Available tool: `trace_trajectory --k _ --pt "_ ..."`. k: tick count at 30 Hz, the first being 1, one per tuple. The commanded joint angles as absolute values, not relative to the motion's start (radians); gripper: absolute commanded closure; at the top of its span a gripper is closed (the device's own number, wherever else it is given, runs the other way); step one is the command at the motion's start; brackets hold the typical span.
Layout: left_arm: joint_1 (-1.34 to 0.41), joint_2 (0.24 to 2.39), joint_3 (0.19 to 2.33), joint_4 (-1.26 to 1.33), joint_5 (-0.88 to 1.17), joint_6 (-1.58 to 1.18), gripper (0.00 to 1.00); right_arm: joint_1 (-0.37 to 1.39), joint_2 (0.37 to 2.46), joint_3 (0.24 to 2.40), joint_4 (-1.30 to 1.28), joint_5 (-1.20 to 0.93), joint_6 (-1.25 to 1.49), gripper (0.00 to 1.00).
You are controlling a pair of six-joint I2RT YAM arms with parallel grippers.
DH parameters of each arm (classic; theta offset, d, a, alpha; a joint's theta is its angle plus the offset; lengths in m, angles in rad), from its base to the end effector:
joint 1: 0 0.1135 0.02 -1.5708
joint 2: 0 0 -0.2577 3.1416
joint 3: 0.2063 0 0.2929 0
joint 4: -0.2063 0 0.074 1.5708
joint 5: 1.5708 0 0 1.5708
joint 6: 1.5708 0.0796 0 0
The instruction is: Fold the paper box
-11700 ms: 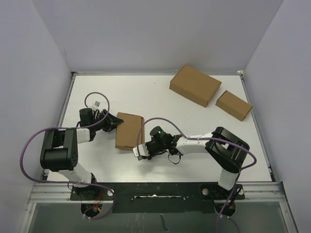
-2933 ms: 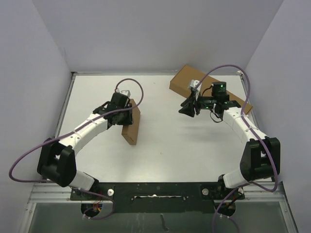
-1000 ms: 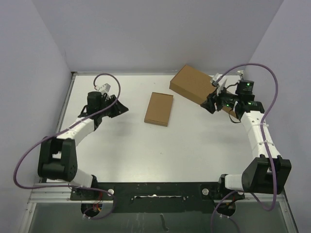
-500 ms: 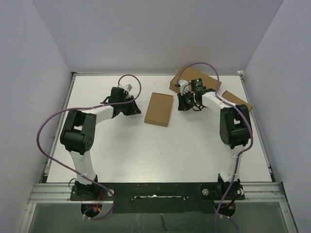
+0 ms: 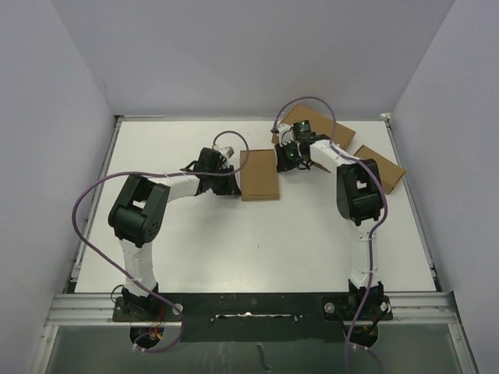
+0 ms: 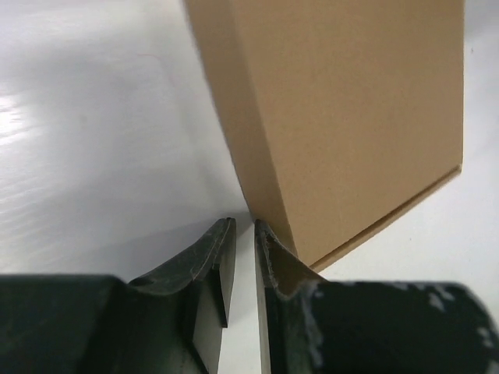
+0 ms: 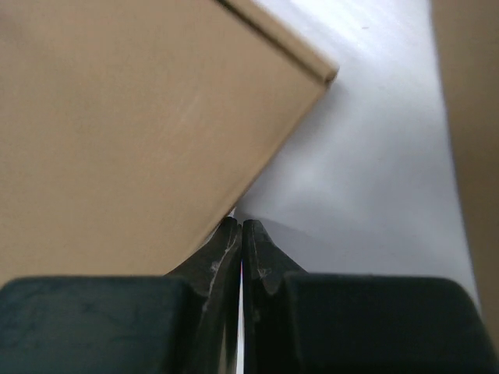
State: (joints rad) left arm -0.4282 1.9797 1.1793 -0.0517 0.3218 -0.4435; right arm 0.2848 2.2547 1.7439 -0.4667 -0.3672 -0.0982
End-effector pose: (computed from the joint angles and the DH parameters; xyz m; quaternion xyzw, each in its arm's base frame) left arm 0.4113 -0.2154 0.0735 0.0493 0.9244 -0.2825 0.2514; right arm 0.5152 0.1806 0.1025 -0.2313 0.9129 0.2006 0.2699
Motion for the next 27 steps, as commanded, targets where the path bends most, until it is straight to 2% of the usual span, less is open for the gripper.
trace_trajectory --k 1,7,12,19,20,23,27 --pt "-0.486 1.908 1.140 -0.018 0.320 -0.403 0.84 0.320 2.241 1.786 -0.493 -0.463 -0.166 1.00" --pt "-0.607 1.867 1.139 0.009 0.343 -0.405 0.84 0.354 2.232 1.786 -0.584 -0.596 -0.316 1.00" --pt "-0.699 1.826 1.119 0.034 0.357 -0.430 0.83 0.346 2.176 1.745 -0.610 -0.534 -0.363 1.00" --pt "-0.678 1.546 0.910 0.066 0.369 -0.435 0.73 0.263 1.948 1.618 -0.578 -0.484 -0.442 0.84" --pt "-0.661 1.501 0.894 0.060 0.362 -0.427 0.69 0.257 1.911 1.591 -0.572 -0.498 -0.454 0.82" --pt "-0.564 1.413 0.859 0.053 0.301 -0.423 0.49 0.241 1.800 1.494 -0.565 -0.589 -0.455 0.78" --pt "-0.384 1.450 0.886 0.066 0.316 -0.471 0.33 0.232 1.743 1.344 -0.547 -0.725 -0.370 0.70"
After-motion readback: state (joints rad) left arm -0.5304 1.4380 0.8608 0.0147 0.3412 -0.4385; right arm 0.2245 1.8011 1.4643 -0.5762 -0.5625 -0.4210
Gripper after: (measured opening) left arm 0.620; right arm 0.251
